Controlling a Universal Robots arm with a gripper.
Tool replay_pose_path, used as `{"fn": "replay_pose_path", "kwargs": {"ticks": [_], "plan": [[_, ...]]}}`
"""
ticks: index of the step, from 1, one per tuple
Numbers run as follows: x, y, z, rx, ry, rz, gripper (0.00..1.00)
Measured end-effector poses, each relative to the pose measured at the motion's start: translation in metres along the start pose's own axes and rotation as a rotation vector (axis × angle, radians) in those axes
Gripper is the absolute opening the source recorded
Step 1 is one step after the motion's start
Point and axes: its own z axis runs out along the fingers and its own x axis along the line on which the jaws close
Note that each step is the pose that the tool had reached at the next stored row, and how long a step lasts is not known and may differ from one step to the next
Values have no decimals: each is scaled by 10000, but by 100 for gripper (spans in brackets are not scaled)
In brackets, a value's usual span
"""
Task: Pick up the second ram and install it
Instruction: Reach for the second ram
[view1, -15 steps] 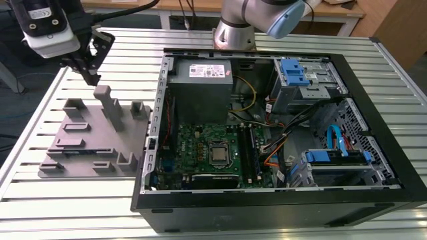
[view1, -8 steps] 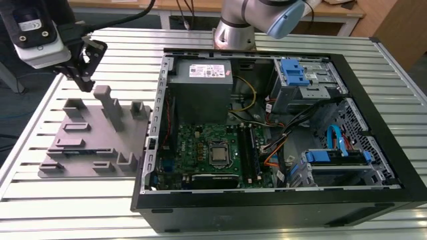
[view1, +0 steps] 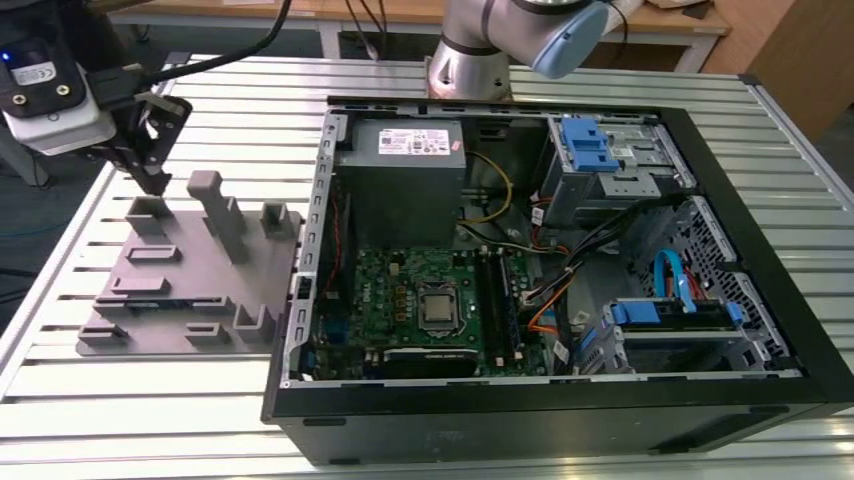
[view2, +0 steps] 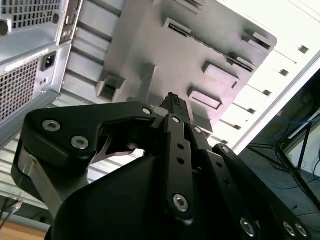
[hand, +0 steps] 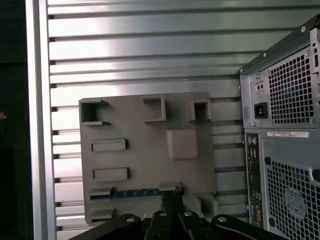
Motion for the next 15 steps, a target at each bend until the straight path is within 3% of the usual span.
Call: {"fn": "replay_pose_path", "kwargs": {"ticks": [5,15], "plan": [[106,-7,89,3,-2,-1,7],[134,-17,269,6,0,-1,7]]}}
